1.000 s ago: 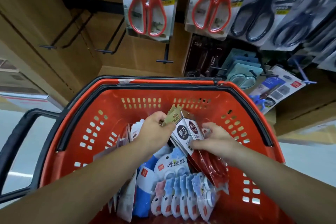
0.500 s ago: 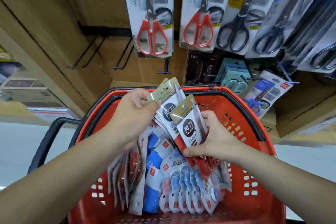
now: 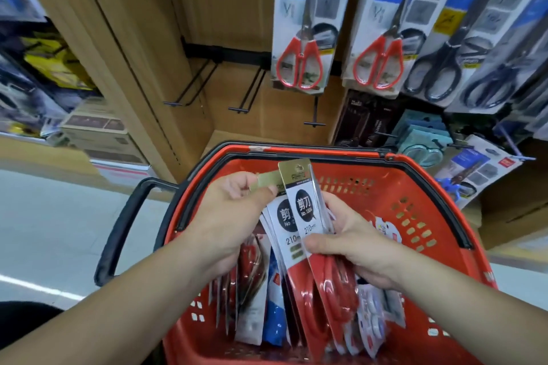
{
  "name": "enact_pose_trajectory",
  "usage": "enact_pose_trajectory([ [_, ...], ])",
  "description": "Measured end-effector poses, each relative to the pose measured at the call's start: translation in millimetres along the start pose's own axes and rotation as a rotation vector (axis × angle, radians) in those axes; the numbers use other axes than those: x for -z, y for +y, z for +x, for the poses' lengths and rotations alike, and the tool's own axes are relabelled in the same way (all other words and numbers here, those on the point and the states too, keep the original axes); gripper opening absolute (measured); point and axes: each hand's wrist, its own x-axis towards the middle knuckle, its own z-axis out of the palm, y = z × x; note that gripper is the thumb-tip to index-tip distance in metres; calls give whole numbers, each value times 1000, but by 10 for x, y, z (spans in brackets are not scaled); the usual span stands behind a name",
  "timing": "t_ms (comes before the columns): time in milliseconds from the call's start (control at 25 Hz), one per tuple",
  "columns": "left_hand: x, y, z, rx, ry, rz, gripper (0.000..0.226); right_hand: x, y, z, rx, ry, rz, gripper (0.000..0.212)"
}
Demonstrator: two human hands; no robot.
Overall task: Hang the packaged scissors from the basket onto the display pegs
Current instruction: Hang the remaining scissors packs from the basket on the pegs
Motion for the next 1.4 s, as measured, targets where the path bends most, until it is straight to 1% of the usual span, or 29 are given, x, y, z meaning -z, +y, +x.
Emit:
enact_pose_trajectory([
  [40,29,19,16,4,11,-39,8,-44,-25,26,15,24,20,88],
  [120,58,42,27,27,-1,-115,21,-163,-71,60,62,151,32,80],
  [200,30,45,14,45,-70,-160,24,-254,-121,66,106,284,94,69],
  [240,-1,34,2,43,-122,-154,23,-277,-148,65,119,320,150,63],
  [320,-68,12,-30,30,-223,-110,27,-288,-204,58,126,330,248,54],
  [400,-114,-6,-28,12,-255,-62,29,-281,-262,45,128,324,274,52],
  [560,-104,-7,25,-54,-195,32,24,-321,-318,37,153,333,226,52],
  [840,89,163,98,-127,-69,2,20,-574,-402,187,199,378,269,46],
  [960,228,313,88,-186,-25,-32,18,-705,-575,265,234,393,277,41],
  [1040,359,409,78,-228,33,-46,17,-793,-737,294,290,396,232,39],
  [1200,586,553,18,-366,125,-37,17,-949,-970,322,327,428,240,36],
  [1320,606,654,-49,-454,103,-3,15,-1092,-1054,351,370,473,281,37],
  [1400,617,709,-64,-512,97,41,19,-1198,-1124,360,413,481,296,36],
])
